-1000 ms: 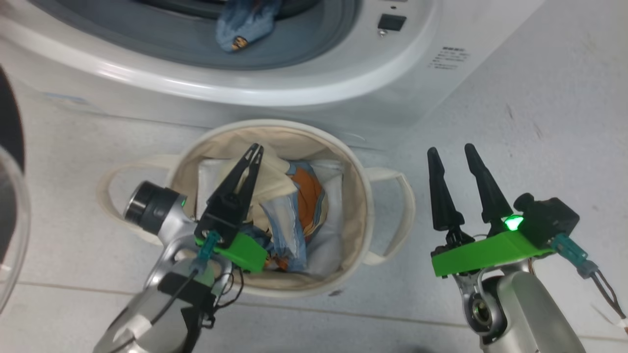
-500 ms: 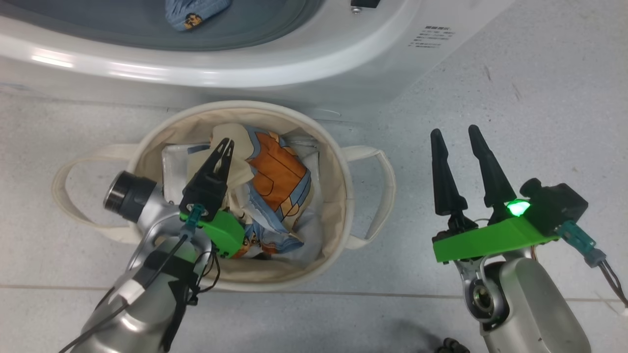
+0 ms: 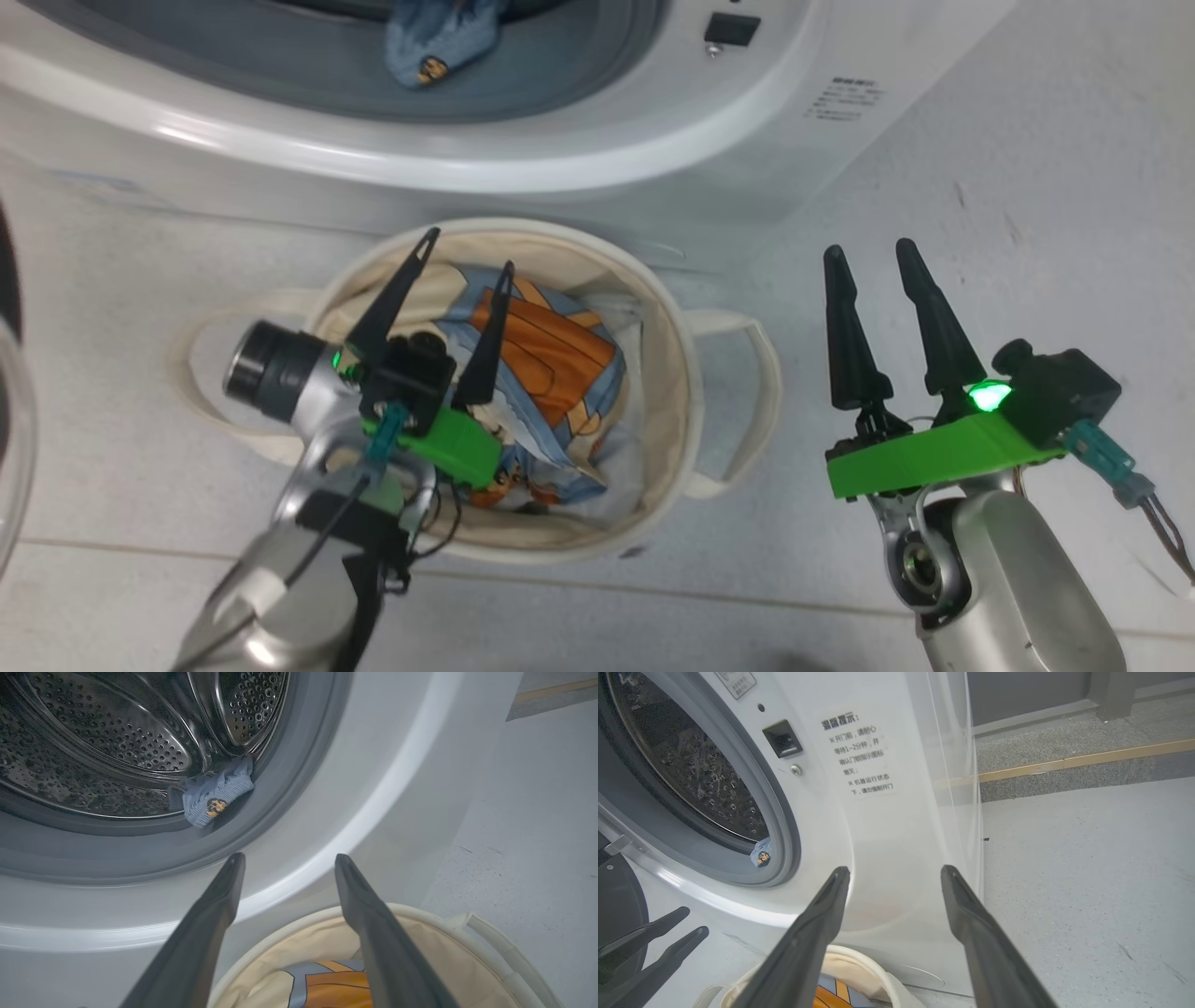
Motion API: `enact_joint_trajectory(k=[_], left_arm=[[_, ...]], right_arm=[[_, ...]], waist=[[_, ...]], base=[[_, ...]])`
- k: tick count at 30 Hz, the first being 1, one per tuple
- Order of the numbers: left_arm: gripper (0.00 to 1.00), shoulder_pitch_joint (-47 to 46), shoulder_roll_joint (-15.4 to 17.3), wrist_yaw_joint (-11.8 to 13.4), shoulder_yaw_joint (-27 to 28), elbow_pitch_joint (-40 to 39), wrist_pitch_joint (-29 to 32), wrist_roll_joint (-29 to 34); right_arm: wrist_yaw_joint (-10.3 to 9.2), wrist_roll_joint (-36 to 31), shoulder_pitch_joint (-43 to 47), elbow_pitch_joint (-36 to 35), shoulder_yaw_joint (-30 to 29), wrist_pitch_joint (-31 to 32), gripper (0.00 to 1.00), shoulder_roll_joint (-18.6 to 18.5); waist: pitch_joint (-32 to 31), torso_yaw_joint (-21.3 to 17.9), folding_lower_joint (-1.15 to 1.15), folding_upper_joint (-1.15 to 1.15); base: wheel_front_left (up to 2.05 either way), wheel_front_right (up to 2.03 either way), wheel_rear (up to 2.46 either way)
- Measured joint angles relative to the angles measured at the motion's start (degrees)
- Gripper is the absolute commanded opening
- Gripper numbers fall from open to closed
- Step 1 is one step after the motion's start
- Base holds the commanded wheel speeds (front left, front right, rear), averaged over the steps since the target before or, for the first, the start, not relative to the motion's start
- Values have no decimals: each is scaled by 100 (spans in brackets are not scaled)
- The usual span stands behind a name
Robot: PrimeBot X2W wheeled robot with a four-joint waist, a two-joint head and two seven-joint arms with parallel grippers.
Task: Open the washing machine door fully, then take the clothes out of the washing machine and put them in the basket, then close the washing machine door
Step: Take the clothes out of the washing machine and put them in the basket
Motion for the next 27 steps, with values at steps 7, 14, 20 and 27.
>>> enact_joint_trajectory(k=[7,14,20,27], left_arm=[[100,766,-24,58,153,-1238,-1,-43],[100,1508,-79,196,203,-2193,0,-41],[100,2158,-109,287,353,-2492,0,-90],[100,2715,-170,267,602,-2583,0,-202]], right_arm=[[0,-51,78,59,-7,0,100,0],[0,-97,324,91,12,0,100,0],[0,-97,610,102,36,0,100,0],[0,-37,883,167,80,0,100,0]], waist=[[-502,224,0,0],[-1076,422,0,0],[-1540,545,0,0],[-1957,613,0,0]], base=[[0,0,0],[0,0,0],[0,0,0],[0,0,0]])
